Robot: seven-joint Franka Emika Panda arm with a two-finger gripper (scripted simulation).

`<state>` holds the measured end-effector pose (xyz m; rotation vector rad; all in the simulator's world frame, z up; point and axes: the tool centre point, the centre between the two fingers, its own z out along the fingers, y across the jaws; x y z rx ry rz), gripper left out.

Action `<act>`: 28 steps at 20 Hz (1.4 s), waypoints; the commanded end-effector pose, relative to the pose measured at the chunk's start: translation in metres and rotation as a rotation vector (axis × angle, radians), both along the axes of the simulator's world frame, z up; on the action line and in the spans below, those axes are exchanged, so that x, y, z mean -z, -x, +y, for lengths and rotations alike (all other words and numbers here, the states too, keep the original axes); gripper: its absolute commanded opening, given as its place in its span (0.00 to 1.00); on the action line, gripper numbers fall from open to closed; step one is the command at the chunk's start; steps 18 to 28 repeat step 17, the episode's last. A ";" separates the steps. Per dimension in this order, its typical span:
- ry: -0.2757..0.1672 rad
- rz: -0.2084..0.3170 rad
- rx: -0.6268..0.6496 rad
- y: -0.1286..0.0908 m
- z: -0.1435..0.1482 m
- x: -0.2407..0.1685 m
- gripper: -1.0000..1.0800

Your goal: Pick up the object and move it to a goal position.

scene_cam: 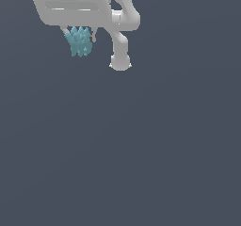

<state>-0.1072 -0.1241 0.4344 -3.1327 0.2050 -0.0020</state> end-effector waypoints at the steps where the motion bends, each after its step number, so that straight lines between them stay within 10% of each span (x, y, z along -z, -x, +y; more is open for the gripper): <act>1: 0.000 0.001 -0.001 0.006 -0.010 -0.021 0.00; 28: 0.002 0.001 -0.001 0.018 -0.037 -0.077 0.00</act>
